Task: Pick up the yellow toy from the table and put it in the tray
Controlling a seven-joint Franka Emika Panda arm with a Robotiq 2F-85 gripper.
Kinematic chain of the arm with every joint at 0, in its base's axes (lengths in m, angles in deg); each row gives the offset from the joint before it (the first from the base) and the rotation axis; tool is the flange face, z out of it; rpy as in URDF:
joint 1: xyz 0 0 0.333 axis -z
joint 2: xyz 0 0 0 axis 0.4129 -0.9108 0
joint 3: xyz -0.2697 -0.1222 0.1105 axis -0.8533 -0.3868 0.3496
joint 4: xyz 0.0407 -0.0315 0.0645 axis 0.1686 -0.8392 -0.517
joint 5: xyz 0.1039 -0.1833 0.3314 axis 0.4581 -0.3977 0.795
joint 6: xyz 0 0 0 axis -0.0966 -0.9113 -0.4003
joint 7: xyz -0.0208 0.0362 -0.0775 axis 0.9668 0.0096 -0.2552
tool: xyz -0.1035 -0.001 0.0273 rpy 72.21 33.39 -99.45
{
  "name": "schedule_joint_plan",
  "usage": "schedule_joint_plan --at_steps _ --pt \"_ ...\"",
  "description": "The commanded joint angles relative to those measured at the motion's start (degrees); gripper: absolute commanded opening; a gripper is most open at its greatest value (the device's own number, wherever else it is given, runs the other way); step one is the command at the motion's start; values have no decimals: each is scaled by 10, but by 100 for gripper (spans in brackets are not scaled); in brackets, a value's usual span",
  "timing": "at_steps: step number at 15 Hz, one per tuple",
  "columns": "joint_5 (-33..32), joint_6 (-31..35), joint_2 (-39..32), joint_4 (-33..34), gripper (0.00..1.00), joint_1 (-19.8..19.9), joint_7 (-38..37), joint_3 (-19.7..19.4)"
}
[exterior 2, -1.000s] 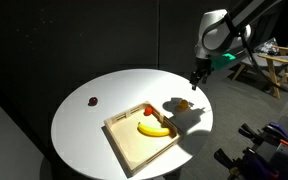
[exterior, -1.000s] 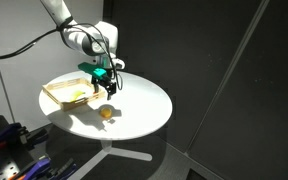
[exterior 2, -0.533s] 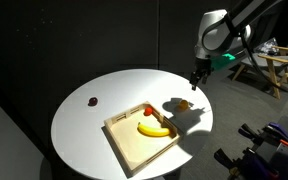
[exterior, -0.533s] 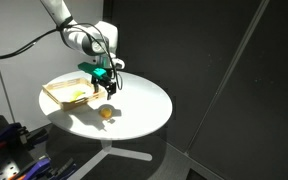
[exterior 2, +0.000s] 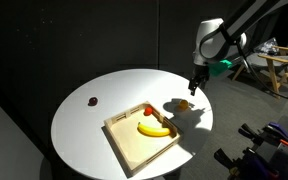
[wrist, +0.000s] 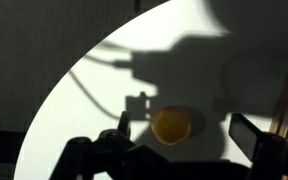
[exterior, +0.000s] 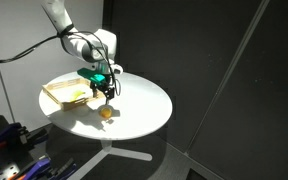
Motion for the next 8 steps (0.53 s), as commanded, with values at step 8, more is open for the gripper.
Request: schedule_joint_plan --at_steps 8 --pt "-27 52 -112 79 100 -28 -62 -14"
